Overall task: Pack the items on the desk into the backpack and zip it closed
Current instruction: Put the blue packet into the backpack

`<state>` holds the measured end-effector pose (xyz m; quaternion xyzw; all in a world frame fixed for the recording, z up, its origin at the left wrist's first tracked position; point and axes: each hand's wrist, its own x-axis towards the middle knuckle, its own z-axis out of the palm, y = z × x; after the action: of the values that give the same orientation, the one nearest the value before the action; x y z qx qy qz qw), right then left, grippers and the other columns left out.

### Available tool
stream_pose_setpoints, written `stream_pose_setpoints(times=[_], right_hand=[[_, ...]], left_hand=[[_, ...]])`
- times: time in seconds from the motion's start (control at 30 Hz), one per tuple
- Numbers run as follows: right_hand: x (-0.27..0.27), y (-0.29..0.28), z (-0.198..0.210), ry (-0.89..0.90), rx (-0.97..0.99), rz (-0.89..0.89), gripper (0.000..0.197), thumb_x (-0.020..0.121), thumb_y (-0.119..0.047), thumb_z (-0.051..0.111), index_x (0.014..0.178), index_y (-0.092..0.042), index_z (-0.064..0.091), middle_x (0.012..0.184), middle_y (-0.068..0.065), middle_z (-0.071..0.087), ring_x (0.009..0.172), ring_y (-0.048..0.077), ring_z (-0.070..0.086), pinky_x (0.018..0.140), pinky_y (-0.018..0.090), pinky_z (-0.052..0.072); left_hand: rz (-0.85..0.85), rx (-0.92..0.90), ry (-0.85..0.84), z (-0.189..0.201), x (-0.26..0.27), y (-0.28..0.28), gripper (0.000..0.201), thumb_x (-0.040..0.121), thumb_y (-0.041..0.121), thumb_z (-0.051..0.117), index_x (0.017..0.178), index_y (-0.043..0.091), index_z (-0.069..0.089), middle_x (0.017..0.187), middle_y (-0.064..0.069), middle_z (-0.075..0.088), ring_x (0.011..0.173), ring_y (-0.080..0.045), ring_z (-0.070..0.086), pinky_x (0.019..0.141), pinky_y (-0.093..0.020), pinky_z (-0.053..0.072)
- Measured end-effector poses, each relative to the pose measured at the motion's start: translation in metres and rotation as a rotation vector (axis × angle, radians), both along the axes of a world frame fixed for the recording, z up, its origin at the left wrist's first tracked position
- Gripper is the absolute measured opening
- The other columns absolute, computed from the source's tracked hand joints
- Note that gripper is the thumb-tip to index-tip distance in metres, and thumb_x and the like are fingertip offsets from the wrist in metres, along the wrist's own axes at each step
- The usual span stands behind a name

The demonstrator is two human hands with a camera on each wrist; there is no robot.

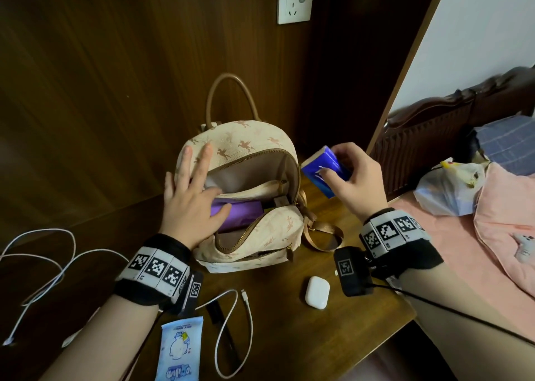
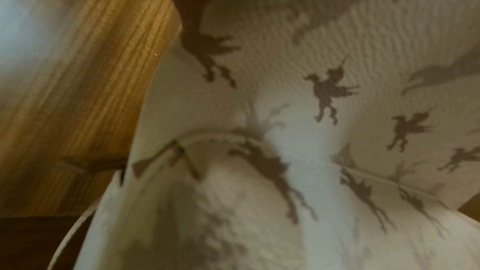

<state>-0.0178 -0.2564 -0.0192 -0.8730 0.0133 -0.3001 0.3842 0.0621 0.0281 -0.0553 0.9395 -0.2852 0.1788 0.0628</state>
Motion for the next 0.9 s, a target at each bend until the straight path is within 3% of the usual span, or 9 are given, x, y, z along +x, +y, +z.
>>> stream_pose_setpoints(times=[0.17,0.37,0.5,0.63,0.73,0.9], right_hand=[[0.0,0.023,0.014,-0.078,-0.075,0.085,0.041,0.071,-0.038,0.054,0.103,-0.013,0.057,0.093,-0.005,0.059,0.083,0.014,0.058,0.07,0.023,0.048],[-0.008,0.041,0.021,-0.198,-0.104,0.104,0.037,0.073,-0.034,0.055,0.099,-0.008,0.06,0.087,0.001,0.063,0.077,0.015,0.059,0.065,0.024,0.049],[-0.002,0.058,0.02,-0.101,-0.15,0.195,0.037,0.08,-0.035,0.061,0.109,-0.011,0.06,0.099,0.001,0.067,0.089,0.013,0.063,0.073,0.029,0.056],[0.014,0.075,0.005,0.004,-0.268,0.244,0.034,0.079,-0.019,0.07,0.111,-0.012,0.061,0.102,0.001,0.067,0.092,0.014,0.063,0.079,0.031,0.055],[0.027,0.084,-0.006,0.04,-0.258,0.227,0.034,0.076,-0.011,0.07,0.11,-0.013,0.063,0.101,0.0,0.067,0.093,0.017,0.062,0.08,0.029,0.05],[0.051,0.088,-0.018,0.141,-0.3,0.173,0.035,0.076,-0.011,0.069,0.11,-0.017,0.062,0.103,0.0,0.066,0.097,0.022,0.058,0.082,0.024,0.039]], left_hand=[[0.0,-0.02,0.0,0.0,0.0,0.001,0.004,0.075,0.025,0.074,0.075,0.022,0.073,0.162,0.0,-0.006,0.147,-0.031,-0.011,0.103,-0.07,0.024],[0.032,0.01,0.031,0.006,-0.004,-0.005,0.012,0.074,0.022,0.076,0.066,0.023,0.068,0.161,0.0,-0.009,0.146,-0.034,-0.012,0.105,-0.069,0.024],[0.015,0.013,0.051,0.008,-0.004,-0.005,0.01,0.074,0.023,0.076,0.068,0.022,0.069,0.161,0.001,-0.012,0.146,-0.034,-0.014,0.105,-0.07,0.023],[0.019,0.03,0.062,0.009,-0.004,-0.004,0.009,0.075,0.029,0.075,0.07,0.023,0.07,0.16,0.004,-0.015,0.145,-0.032,-0.018,0.106,-0.068,0.022],[0.009,0.044,0.071,0.01,-0.005,-0.004,0.013,0.076,0.029,0.075,0.066,0.024,0.067,0.161,0.003,-0.013,0.146,-0.033,-0.016,0.105,-0.068,0.026],[-0.004,0.054,0.082,0.014,-0.005,-0.004,0.015,0.078,0.029,0.073,0.065,0.025,0.066,0.16,0.003,-0.014,0.145,-0.031,-0.02,0.104,-0.067,0.028]])
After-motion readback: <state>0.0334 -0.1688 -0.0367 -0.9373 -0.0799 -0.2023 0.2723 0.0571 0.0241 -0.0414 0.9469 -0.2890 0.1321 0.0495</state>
